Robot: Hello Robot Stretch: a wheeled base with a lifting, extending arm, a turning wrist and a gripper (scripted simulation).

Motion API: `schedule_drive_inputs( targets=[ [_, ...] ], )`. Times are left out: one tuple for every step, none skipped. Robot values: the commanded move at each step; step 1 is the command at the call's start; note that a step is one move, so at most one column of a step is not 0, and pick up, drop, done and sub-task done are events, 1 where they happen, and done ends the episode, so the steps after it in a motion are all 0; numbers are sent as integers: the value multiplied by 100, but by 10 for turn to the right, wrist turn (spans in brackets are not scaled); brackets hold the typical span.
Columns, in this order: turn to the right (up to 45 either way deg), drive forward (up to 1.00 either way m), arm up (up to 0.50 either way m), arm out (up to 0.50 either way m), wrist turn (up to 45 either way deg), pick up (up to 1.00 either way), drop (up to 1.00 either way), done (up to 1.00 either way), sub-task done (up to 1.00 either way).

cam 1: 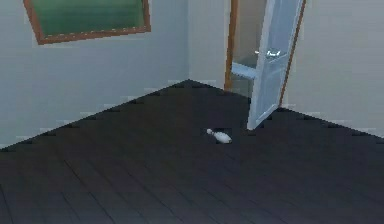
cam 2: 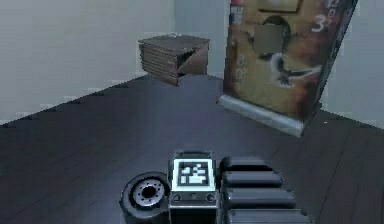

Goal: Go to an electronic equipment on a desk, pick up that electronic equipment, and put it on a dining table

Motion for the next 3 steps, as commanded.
schedule_drive_inputs(
  targets=[
    [0,100,0,0,0,0,0,0,0],
    [-60,0,0,0,0,0,0,0,0],
    [0,60,0,0,0,0,0,0,0]
  ],
)
